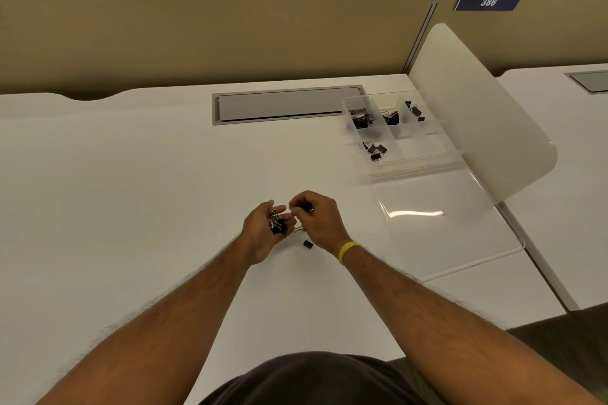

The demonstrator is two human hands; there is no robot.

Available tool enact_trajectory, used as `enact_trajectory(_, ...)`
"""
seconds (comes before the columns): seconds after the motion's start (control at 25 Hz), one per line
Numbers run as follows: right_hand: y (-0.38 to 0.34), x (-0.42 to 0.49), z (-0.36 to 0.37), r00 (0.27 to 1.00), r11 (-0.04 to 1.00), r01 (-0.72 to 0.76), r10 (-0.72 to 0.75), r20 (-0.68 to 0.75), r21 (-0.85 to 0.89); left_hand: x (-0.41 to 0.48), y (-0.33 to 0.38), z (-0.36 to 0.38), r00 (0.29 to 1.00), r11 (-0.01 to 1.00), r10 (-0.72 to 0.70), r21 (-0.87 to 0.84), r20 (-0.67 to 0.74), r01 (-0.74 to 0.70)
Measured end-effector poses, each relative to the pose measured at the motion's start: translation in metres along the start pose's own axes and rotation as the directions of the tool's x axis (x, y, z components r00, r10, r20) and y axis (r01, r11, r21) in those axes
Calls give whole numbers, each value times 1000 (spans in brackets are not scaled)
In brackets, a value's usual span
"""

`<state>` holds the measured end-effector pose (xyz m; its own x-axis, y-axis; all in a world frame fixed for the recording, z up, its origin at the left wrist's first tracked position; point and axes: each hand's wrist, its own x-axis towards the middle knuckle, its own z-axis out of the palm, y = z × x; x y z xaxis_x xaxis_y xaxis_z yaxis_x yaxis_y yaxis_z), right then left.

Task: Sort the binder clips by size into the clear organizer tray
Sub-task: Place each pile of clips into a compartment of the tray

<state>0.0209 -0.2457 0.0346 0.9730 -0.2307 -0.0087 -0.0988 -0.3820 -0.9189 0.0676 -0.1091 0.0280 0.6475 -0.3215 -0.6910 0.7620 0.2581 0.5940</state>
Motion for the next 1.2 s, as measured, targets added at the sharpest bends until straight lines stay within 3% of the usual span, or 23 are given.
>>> enact_trajectory(0.08,15,1,-6,999,996,-37,35,-27,-80,-1,3,-3,1000,999,-4,-34,-19,4)
enact_trajectory(0.16,31,-1,-17,999,962,-28,38,32,-270,-2,4,-5,1000,999,-2,-46,-31,1)
enact_trajectory(0.36,47,-19,-20,900,758,197,112,421,-621,0,3,-6,999,999,-2,-48,-44,0)
enact_trajectory(0.72,52,-20,-7,921,577,352,-73,383,-737,1,4,-9,998,999,-3,-49,-59,1)
enact_trajectory(0.88,42,-11,-5,931,633,292,-14,366,-717,0,4,-8,998,999,-10,-46,-58,7)
enact_trajectory(0.96,40,-8,-7,947,724,213,13,321,-657,0,3,-8,998,999,-8,-41,-63,6)
enact_trajectory(1.08,38,-8,-12,986,895,41,36,164,-444,1,2,-8,998,1000,-5,-31,-63,3)
enact_trajectory(1.2,26,-10,-13,999,985,-38,44,31,-169,3,-3,-3,999,1000,-10,-24,-52,9)
